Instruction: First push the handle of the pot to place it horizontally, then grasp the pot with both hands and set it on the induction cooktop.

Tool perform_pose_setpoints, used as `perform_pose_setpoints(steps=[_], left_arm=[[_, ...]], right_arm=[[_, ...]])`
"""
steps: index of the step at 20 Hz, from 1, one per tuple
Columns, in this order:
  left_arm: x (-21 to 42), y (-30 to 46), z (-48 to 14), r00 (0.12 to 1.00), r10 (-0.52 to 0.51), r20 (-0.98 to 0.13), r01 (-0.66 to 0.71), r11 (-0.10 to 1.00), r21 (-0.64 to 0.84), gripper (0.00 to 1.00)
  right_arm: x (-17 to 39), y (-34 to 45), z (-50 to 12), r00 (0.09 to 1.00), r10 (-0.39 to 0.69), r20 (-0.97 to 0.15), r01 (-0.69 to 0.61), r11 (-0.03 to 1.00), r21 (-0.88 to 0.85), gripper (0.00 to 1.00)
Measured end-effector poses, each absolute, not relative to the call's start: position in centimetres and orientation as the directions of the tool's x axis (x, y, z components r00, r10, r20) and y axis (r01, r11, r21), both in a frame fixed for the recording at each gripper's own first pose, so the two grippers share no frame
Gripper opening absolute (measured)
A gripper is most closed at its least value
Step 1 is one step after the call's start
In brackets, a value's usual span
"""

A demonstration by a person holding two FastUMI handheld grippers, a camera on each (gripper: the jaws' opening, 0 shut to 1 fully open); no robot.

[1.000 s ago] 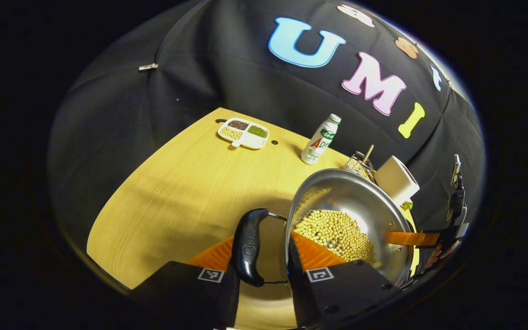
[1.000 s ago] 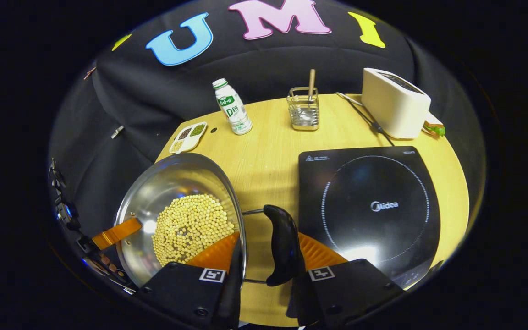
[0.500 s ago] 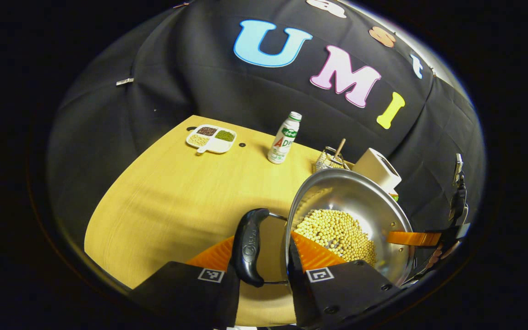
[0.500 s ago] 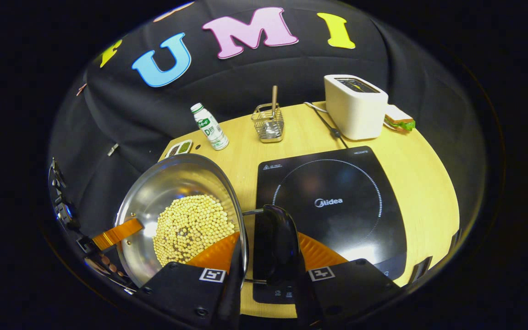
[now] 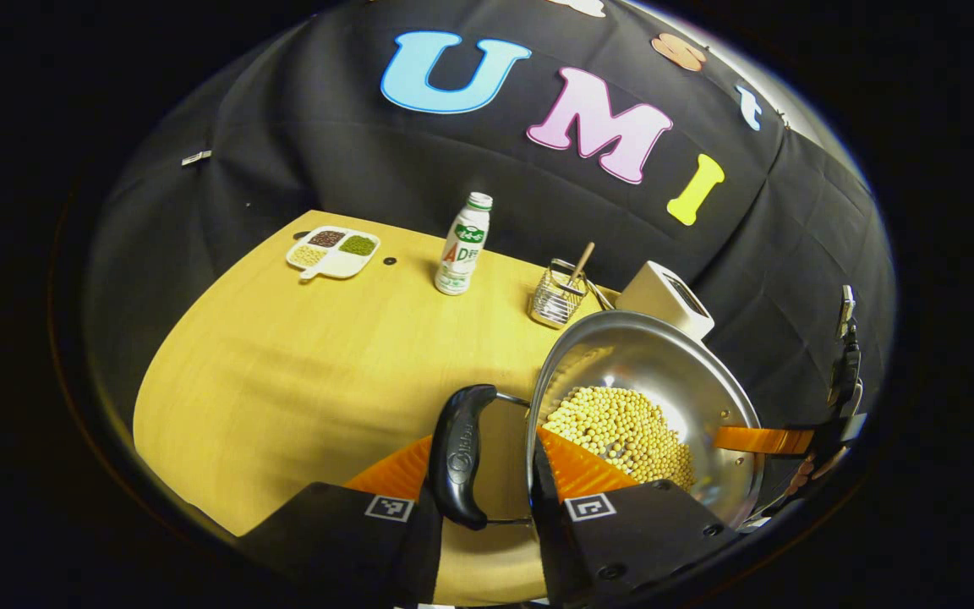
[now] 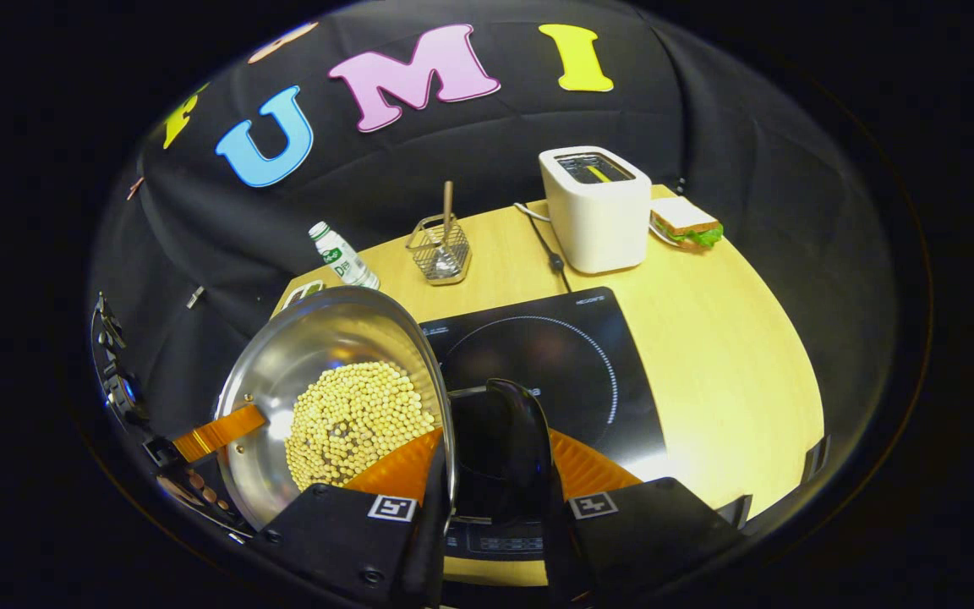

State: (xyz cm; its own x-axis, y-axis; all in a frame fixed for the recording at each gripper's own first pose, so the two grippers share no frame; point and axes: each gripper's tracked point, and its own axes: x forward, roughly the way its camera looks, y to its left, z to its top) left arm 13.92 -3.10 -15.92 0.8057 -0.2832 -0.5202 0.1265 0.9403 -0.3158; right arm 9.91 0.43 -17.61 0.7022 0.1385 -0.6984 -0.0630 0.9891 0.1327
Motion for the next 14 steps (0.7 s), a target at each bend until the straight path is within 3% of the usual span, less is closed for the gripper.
perform_pose_setpoints(steps=[2,3,14], left_arm=[[14.4,-4.8,-16.2,0.797,-0.292,-0.528,0.130,0.938,-0.322,0.50],[14.7,-5.6,-16.4,0.794,-0.298,-0.530,0.133,0.936,-0.326,0.51],[18.4,-13.2,-18.9,0.768,-0.310,-0.560,0.142,0.935,-0.324,0.50]], right_arm=[[10.6,-1.1,-17.2,0.712,0.127,-0.690,-0.053,0.990,0.127,0.46],[10.9,-1.8,-17.1,0.720,0.122,-0.684,-0.051,0.991,0.123,0.50],[14.8,-8.9,-18.5,0.690,0.090,-0.719,-0.008,0.993,0.117,0.50]])
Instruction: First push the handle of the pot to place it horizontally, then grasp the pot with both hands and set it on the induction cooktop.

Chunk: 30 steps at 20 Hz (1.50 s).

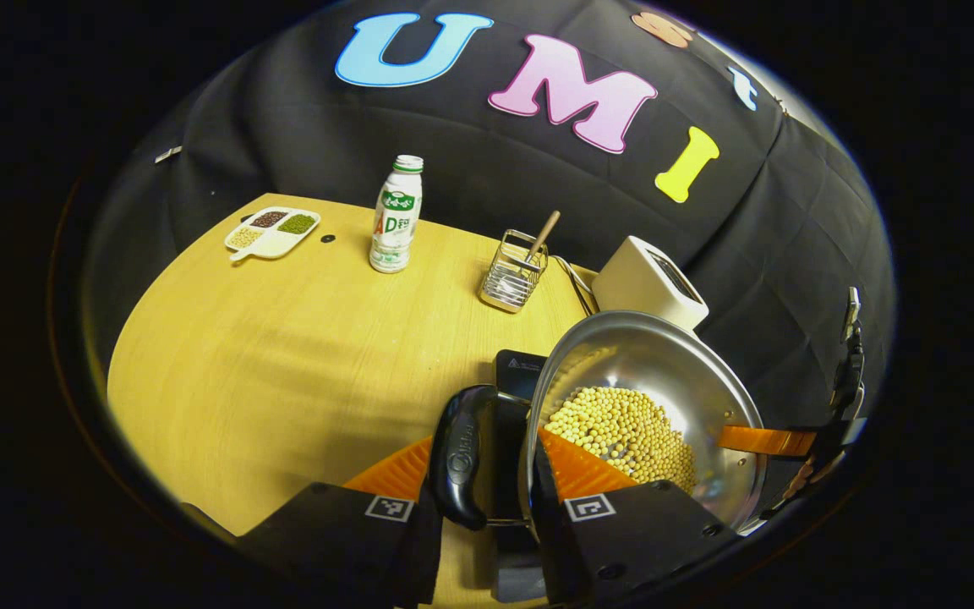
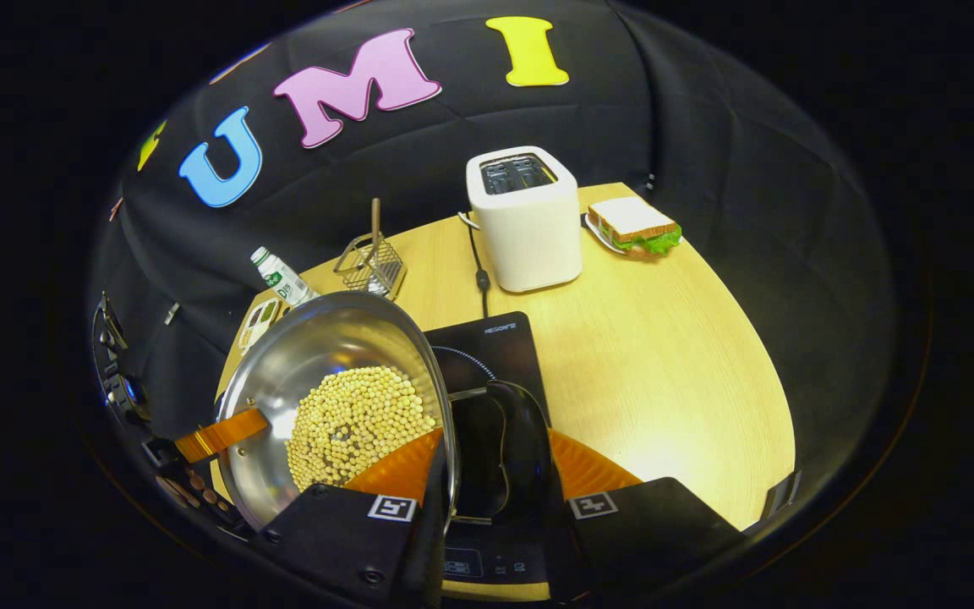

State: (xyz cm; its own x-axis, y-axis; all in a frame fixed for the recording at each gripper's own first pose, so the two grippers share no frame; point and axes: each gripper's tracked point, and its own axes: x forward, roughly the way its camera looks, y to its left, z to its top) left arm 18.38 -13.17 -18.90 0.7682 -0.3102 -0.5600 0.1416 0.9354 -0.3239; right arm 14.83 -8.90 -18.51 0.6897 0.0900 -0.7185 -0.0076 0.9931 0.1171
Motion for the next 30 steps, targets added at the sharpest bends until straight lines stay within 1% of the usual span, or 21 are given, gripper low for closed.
perform_pose_setpoints(steps=[1,2,3,4,8,15,17,18,19,22,23,24,25,26,27,28,29,30], left_arm=[[18.7,-13.6,-19.1,0.766,-0.310,-0.563,0.144,0.936,-0.320,0.50],[19.1,-14.1,-19.4,0.764,-0.311,-0.566,0.146,0.937,-0.318,0.50],[19.5,-14.5,-19.6,0.762,-0.310,-0.568,0.146,0.937,-0.316,0.50],[19.9,-14.9,-20.0,0.760,-0.310,-0.571,0.144,0.938,-0.317,0.50],[21.0,-15.8,-20.7,0.764,-0.300,-0.571,0.139,0.941,-0.309,0.50],[21.6,-16.1,-21.9,0.790,-0.264,-0.553,0.112,0.949,-0.294,0.51],[21.8,-16.2,-22.2,0.788,-0.266,-0.556,0.117,0.950,-0.288,0.51],[21.9,-16.2,-22.2,0.790,-0.267,-0.552,0.120,0.950,-0.288,0.51],[21.9,-16.2,-22.4,0.790,-0.268,-0.552,0.120,0.950,-0.288,0.52],[21.8,-16.0,-22.8,0.795,-0.263,-0.546,0.103,0.947,-0.305,0.52],[21.8,-15.9,-23.0,0.794,-0.257,-0.551,0.102,0.950,-0.296,0.55],[21.6,-15.9,-23.0,0.790,-0.254,-0.559,0.101,0.952,-0.290,0.55],[21.7,-16.0,-23.2,0.783,-0.260,-0.565,0.105,0.951,-0.291,0.57],[21.6,-16.0,-23.4,0.780,-0.262,-0.568,0.095,0.947,-0.306,0.58],[21.7,-15.9,-23.5,0.777,-0.262,-0.572,0.077,0.942,-0.327,0.59],[21.6,-15.9,-23.7,0.774,-0.259,-0.578,0.058,0.938,-0.342,0.60],[21.5,-15.8,-23.7,0.772,-0.250,-0.585,0.042,0.938,-0.345,0.61],[21.2,-15.8,-23.8,0.765,-0.243,-0.596,0.034,0.940,-0.340,0.63]], right_arm=[[15.1,-9.3,-18.8,0.684,0.089,-0.724,-0.004,0.993,0.119,0.46],[15.6,-9.8,-19.1,0.681,0.089,-0.727,-0.001,0.993,0.120,0.50],[16.0,-10.1,-19.3,0.678,0.089,-0.730,0.000,0.993,0.120,0.46],[16.5,-10.5,-19.6,0.675,0.088,-0.732,0.002,0.993,0.122,0.51],[17.8,-11.3,-20.6,0.666,0.097,-0.740,0.000,0.991,0.130,0.50],[19.0,-11.8,-22.3,0.661,0.116,-0.741,-0.039,0.992,0.121,0.53],[19.2,-12.0,-22.6,0.658,0.117,-0.744,-0.032,0.991,0.128,0.53],[19.4,-12.0,-22.6,0.665,0.119,-0.737,-0.036,0.991,0.128,0.53],[19.3,-11.9,-22.6,0.669,0.119,-0.733,-0.041,0.991,0.124,0.55],[19.4,-11.9,-22.4,0.677,0.126,-0.725,-0.057,0.991,0.120,0.55],[19.4,-11.9,-22.4,0.679,0.128,-0.723,-0.058,0.991,0.121,0.57],[19.4,-11.9,-22.4,0.678,0.129,-0.724,-0.056,0.991,0.125,0.57],[19.2,-11.9,-22.5,0.675,0.130,-0.726,-0.055,0.990,0.126,0.57],[19.2,-11.9,-22.5,0.669,0.132,-0.731,-0.054,0.990,0.130,0.55],[19.1,-11.8,-22.6,0.662,0.137,-0.737,-0.049,0.989,0.139,0.59],[18.9,-11.8,-22.9,0.650,0.139,-0.747,-0.045,0.988,0.145,0.59],[18.7,-11.7,-22.9,0.642,0.150,-0.751,-0.046,0.986,0.158,0.63],[18.7,-11.7,-22.9,0.640,0.156,-0.752,-0.045,0.985,0.166,0.63]])
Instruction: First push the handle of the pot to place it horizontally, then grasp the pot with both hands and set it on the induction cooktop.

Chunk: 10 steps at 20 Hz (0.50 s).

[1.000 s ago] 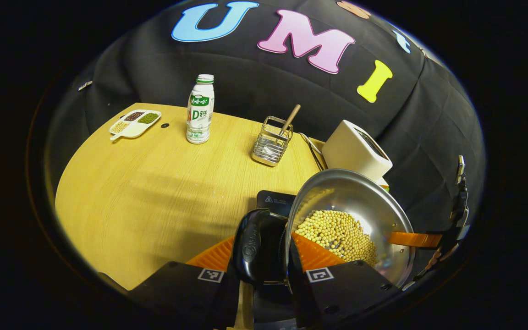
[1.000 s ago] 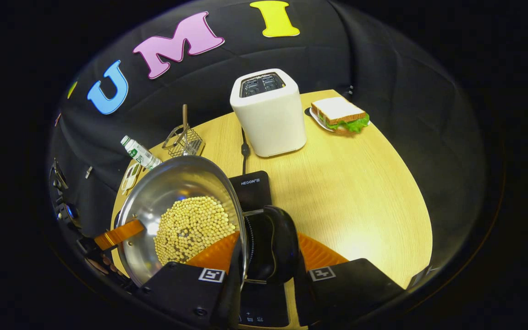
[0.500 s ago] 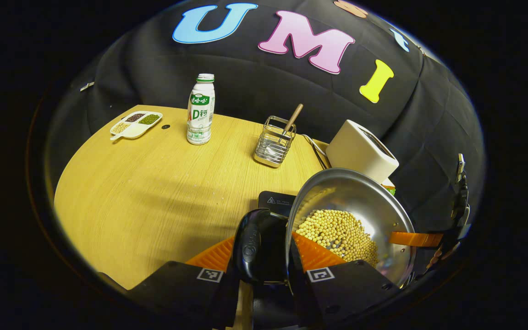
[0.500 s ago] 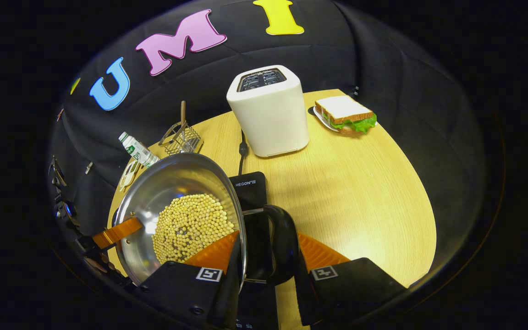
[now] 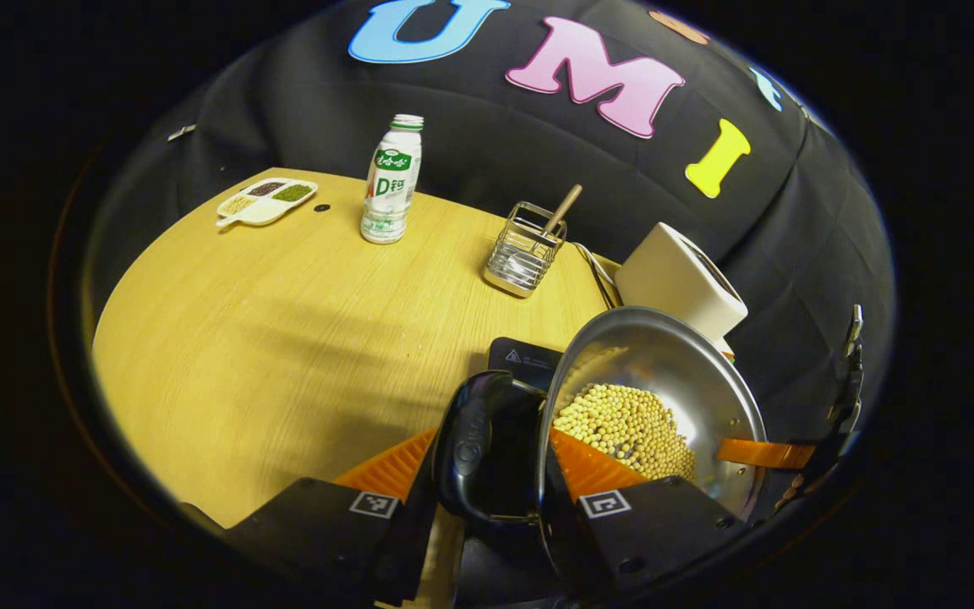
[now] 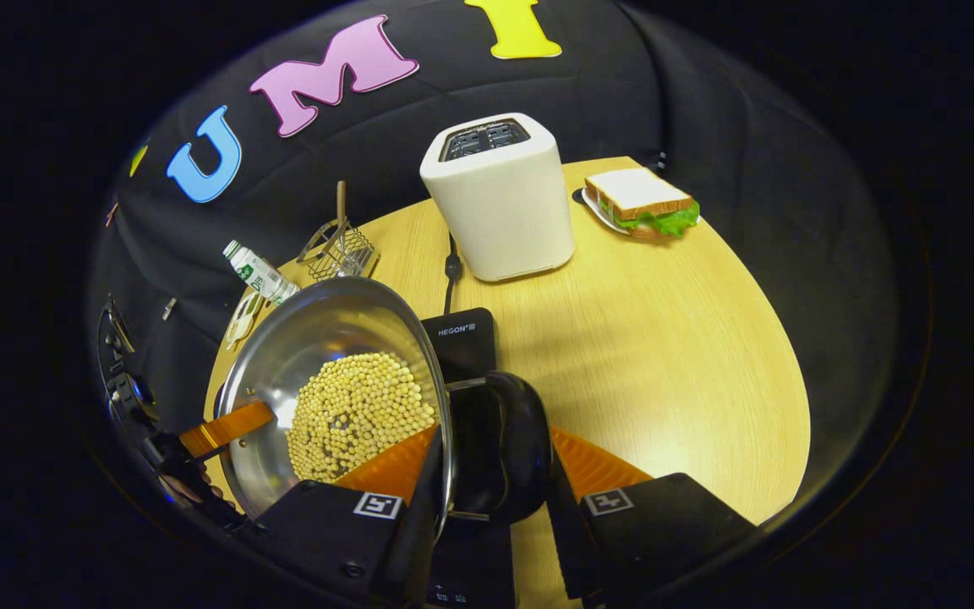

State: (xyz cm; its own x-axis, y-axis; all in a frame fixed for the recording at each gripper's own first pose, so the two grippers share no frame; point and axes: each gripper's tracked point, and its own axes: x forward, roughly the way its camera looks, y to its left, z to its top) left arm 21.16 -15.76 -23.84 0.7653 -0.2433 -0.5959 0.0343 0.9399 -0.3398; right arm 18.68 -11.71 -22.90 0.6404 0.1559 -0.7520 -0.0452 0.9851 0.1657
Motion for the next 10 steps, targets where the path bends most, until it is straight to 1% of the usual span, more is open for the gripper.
perform_pose_setpoints(steps=[2,3,4,5,6,7,8,10], left_arm=[[20.7,-15.4,-23.8,0.761,-0.209,-0.615,0.023,0.955,-0.295,0.67],[20.6,-14.9,-23.5,0.768,-0.178,-0.615,0.015,0.965,-0.262,0.72],[20.5,-14.3,-23.1,0.778,-0.144,-0.611,0.000,0.973,-0.229,0.72],[20.6,-13.6,-22.8,0.787,-0.110,-0.608,-0.018,0.979,-0.201,0.84],[20.2,-13.7,-22.5,0.789,-0.112,-0.604,-0.018,0.979,-0.204,0.96],[19.9,-14.0,-22.2,0.791,-0.124,-0.599,-0.011,0.976,-0.217,0.98],[19.6,-13.9,-21.9,0.793,-0.132,-0.595,-0.008,0.974,-0.226,0.96],[18.6,-13.3,-21.4,0.794,-0.135,-0.593,-0.009,0.972,-0.233,0.96]], right_arm=[[18.4,-12.1,-23.1,0.634,0.146,-0.760,-0.038,0.987,0.157,0.65],[18.2,-12.5,-23.1,0.633,0.134,-0.763,-0.034,0.989,0.145,0.67],[17.9,-12.7,-23.0,0.634,0.128,-0.762,-0.031,0.990,0.141,0.81],[17.6,-12.8,-22.6,0.640,0.127,-0.758,-0.026,0.989,0.144,0.92],[17.4,-12.9,-22.0,0.650,0.126,-0.749,-0.017,0.988,0.151,0.94],[16.9,-12.8,-21.6,0.662,0.127,-0.739,-0.013,0.987,0.158,0.99],[16.5,-13.0,-21.2,0.673,0.117,-0.730,-0.007,0.988,0.152,0.99],[15.4,-13.2,-20.1,0.697,0.093,-0.711,0.007,0.991,0.136,0.99]])
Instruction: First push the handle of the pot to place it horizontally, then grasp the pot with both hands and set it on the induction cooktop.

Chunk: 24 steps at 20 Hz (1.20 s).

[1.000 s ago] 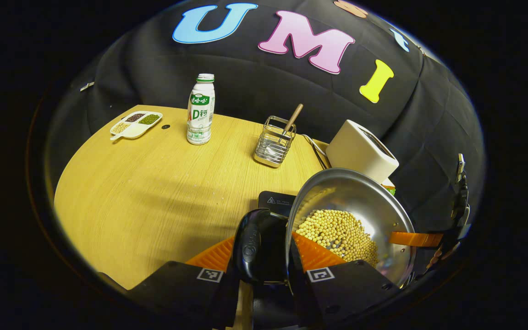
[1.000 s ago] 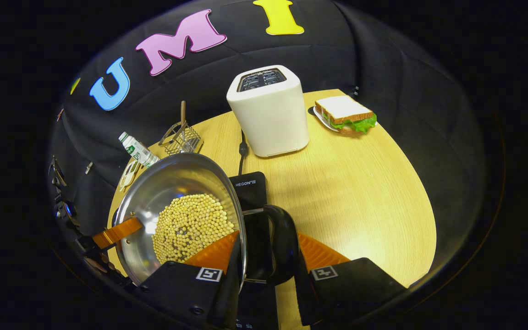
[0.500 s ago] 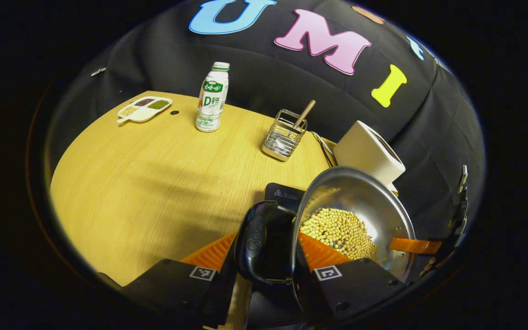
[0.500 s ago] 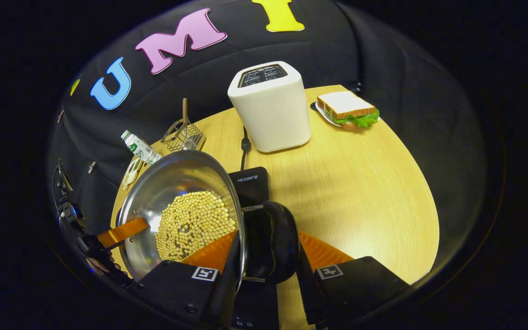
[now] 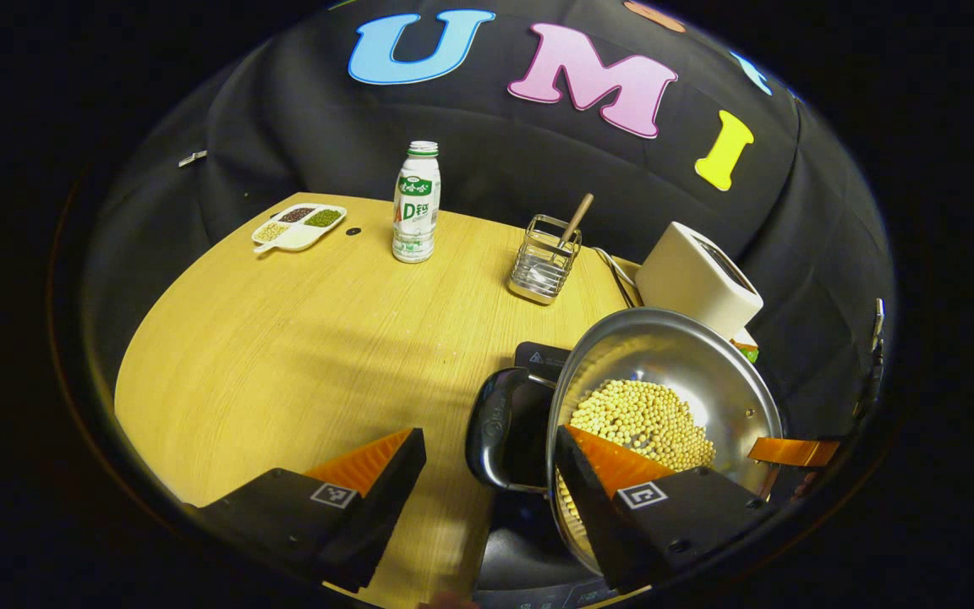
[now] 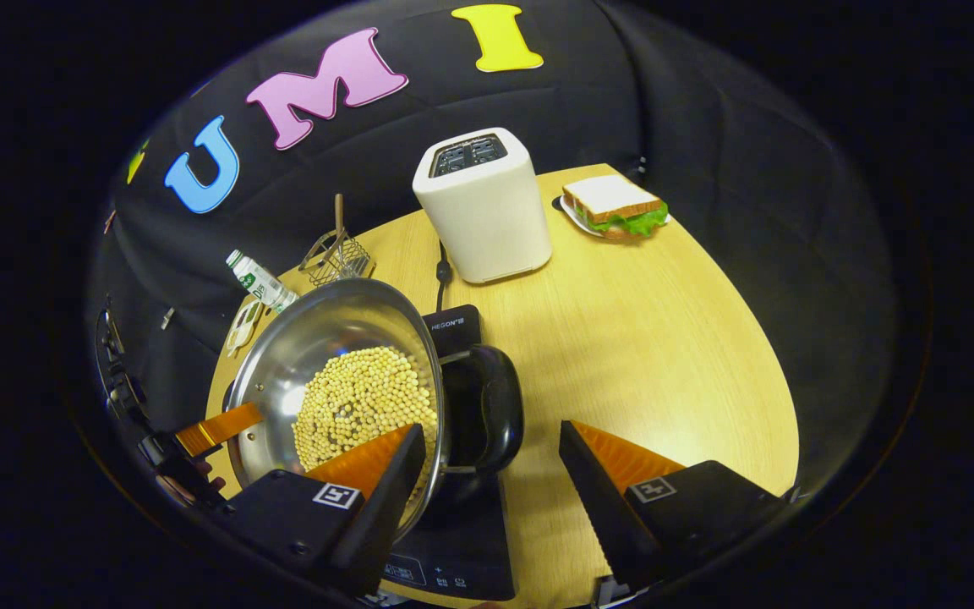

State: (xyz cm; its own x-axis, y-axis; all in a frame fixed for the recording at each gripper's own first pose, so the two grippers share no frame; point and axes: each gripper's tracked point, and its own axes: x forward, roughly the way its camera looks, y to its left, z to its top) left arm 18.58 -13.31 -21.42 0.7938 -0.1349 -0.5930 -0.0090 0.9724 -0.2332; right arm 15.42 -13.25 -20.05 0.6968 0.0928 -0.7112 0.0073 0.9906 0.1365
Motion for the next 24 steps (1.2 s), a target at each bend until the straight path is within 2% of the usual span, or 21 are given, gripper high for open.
perform_pose_setpoints(steps=[4,6,8,12,16,19,21,24], left_arm=[[16.6,-11.6,-17.8,0.861,-0.106,-0.497,-0.032,0.965,-0.262,0.99],[15.3,-10.6,-15.7,0.890,-0.092,-0.447,-0.025,0.968,-0.250,0.95],[14.0,-9.4,-13.2,0.919,-0.073,-0.387,-0.016,0.975,-0.222,0.96],[10.5,-7.3,-7.3,0.971,-0.028,-0.237,-0.006,0.990,-0.142,0.96],[6.6,-5.7,-1.6,0.997,0.013,-0.077,-0.019,0.997,-0.073,0.95],[3.3,-2.6,2.0,0.989,0.118,0.087,-0.117,0.993,-0.010,0.95],[0.9,-1.7,2.2,0.980,0.155,0.121,-0.156,0.988,-0.001,0.95],[-2.4,-1.0,1.1,0.978,0.184,0.098,-0.182,0.983,-0.023,0.95]], right_arm=[[13.1,-13.5,-16.9,0.759,0.054,-0.649,0.031,0.992,0.119,0.99],[12.0,-13.7,-15.0,0.795,0.030,-0.606,0.047,0.993,0.111,0.99],[11.0,-14.1,-12.4,0.842,-0.002,-0.540,0.063,0.993,0.095,0.99],[9.1,-13.9,-6.5,0.935,-0.052,-0.352,0.066,0.998,0.026,0.99],[6.3,-12.6,0.1,0.988,-0.053,-0.144,0.051,0.999,-0.016,0.99],[3.7,-11.7,3.2,0.998,-0.057,-0.025,0.058,0.998,0.005,0.98],[2.0,-11.3,3.7,0.997,-0.052,0.051,0.052,0.999,0.009,0.98],[-0.5,-11.7,1.0,0.997,-0.075,0.026,0.076,0.997,-0.026,0.98]])
